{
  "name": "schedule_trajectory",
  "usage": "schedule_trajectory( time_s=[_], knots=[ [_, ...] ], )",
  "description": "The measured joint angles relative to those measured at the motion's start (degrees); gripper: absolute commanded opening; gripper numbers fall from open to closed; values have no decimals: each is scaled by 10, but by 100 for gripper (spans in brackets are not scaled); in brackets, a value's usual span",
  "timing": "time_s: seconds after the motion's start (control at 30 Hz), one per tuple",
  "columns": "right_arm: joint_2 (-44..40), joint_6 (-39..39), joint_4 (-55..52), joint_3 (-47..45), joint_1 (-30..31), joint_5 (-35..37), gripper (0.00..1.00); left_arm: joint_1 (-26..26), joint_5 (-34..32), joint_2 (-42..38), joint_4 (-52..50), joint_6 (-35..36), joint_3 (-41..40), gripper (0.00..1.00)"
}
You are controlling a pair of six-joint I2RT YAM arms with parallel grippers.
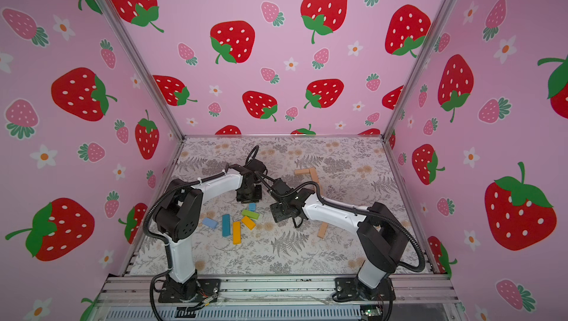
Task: Assemble a giraffe with building blocks
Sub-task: Assemble the building block at the center of the board.
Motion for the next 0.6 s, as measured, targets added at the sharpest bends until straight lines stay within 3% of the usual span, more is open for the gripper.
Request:
schedule_trajectory(
  time_s=[0.6],
  knots=[
    [0, 9, 0, 0, 0, 0, 69, 9, 25, 32, -8, 18, 39, 1]
  ],
)
